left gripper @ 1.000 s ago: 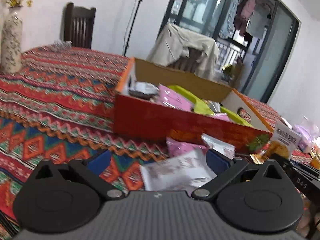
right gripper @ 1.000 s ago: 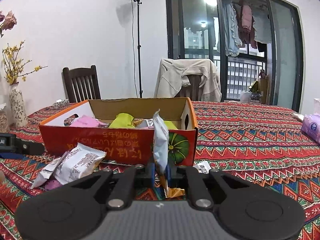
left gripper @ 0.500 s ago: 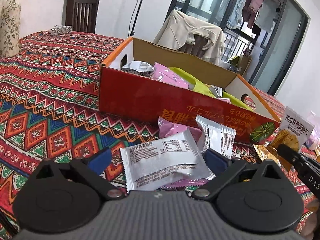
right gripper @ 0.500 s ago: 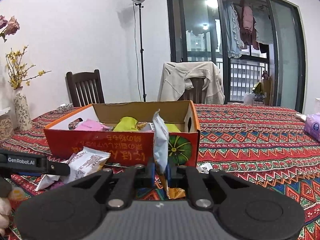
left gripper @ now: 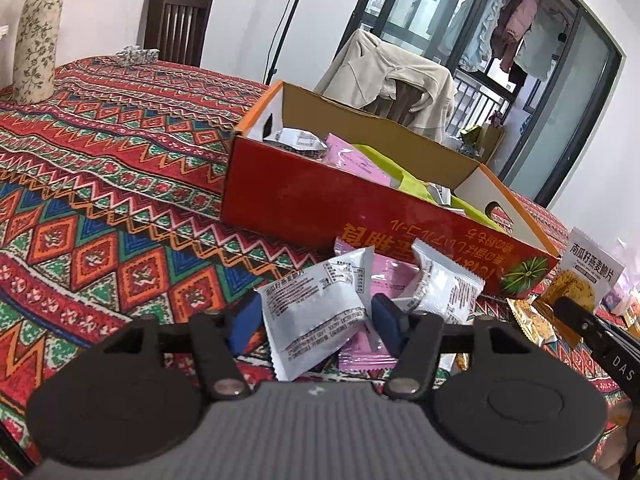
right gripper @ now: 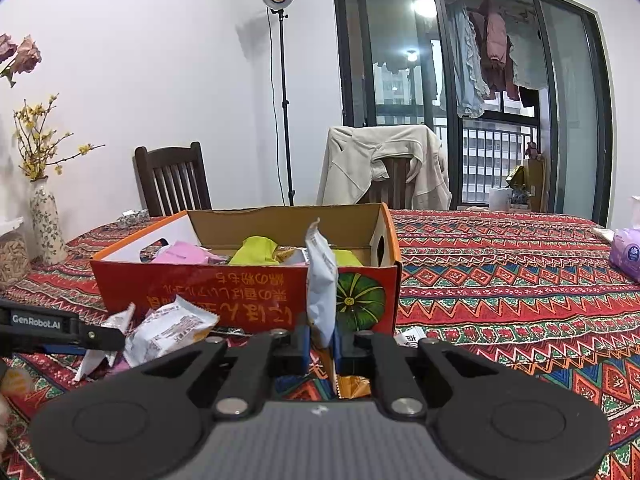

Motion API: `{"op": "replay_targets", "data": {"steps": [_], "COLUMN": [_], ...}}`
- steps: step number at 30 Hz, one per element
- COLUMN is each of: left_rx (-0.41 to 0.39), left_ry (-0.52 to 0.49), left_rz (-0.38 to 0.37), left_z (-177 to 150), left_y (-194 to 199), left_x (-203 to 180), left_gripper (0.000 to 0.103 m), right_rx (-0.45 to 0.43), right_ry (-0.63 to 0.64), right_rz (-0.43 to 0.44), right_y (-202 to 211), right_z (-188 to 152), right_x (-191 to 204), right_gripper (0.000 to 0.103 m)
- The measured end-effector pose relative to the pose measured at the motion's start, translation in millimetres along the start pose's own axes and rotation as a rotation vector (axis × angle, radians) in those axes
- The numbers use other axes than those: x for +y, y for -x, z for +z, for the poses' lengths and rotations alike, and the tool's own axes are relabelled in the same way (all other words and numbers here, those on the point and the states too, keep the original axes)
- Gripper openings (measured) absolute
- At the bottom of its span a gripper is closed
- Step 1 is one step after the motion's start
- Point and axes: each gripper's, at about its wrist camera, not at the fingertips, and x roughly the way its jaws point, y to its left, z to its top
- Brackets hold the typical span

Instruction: Organize snacks

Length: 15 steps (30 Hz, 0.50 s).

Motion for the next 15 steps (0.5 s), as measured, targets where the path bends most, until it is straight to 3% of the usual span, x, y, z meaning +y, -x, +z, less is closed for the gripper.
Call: {"op": "replay_targets", "data": {"steps": [6,15], "left_rx": [-0.057,-0.119], "left_ry": [-0.067,-0.118], "left_rz": [0.028,0.08], "left_z": [0,6], "left_y": [12,29], "left_x": [-1,4], "left_gripper": [0.038,0.031], "right_rx": [0.0,0.001], "right_ry": [0.001,0.0], "right_rz": [0.0,-0.001], "right_y": [0,-1], "right_z": [0,0], "right_x": [0,1], "right_gripper": [0.011,0.011]}}
